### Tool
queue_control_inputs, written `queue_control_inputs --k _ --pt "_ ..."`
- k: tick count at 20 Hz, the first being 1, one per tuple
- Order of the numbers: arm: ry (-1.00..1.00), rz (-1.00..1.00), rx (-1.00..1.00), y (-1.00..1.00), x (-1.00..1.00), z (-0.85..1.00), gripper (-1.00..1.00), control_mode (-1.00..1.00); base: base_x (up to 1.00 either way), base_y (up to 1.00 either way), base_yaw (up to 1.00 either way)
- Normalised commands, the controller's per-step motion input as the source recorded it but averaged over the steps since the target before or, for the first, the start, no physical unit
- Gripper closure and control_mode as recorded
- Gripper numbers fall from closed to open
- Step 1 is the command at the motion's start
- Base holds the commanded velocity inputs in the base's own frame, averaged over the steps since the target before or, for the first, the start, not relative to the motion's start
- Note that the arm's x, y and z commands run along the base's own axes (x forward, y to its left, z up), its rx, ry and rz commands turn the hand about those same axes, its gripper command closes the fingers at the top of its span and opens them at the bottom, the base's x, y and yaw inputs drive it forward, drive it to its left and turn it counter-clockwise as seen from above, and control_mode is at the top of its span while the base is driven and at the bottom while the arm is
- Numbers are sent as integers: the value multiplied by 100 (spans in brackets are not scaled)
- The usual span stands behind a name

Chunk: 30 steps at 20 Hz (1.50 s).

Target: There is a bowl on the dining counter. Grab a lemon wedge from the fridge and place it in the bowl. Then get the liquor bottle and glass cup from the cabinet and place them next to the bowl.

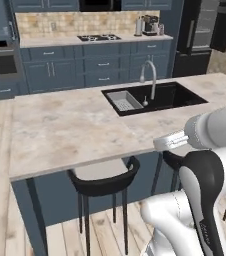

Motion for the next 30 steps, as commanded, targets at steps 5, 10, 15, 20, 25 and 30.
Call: queue_control_inputs --k 5,10,15,20,25,30 --pt "0 0 0 0 0 0 -100 100 0 100 -6" --pt "0 0 0 0 0 0 -100 100 0 100 -4" --pt "0 0 0 0 0 0 -100 100 3 99 -4" --pt "0 0 0 0 0 0 -100 100 6 100 -4" --pt "0 0 0 0 0 0 -100 100 14 97 -4" --pt "0 0 0 0 0 0 -100 100 35 90 -4"
